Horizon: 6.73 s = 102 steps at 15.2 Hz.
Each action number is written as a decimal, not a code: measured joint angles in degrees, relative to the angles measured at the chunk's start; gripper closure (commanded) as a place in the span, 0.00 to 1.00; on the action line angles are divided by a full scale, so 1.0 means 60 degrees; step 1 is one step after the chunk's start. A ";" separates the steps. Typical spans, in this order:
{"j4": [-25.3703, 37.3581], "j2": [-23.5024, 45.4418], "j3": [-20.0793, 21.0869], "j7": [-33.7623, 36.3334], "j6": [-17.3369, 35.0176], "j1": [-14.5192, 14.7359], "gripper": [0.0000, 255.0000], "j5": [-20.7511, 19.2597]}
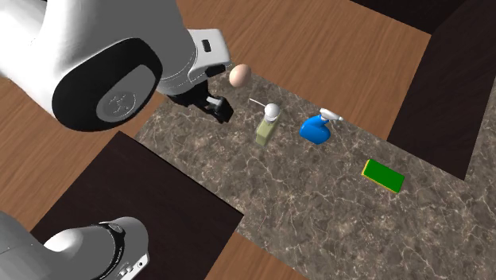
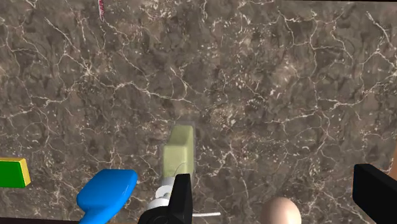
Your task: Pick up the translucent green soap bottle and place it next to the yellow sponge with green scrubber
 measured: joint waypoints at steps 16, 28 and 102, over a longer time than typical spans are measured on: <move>0.1549 0.6472 -0.0612 -0.0863 0.5505 -0.0665 0.00 -0.0059; 0.3361 0.9606 -0.0370 -0.1147 0.7021 -0.1141 0.00 0.0181; 0.3858 0.3730 -0.0519 -0.1357 0.0667 -0.0945 1.00 -0.0028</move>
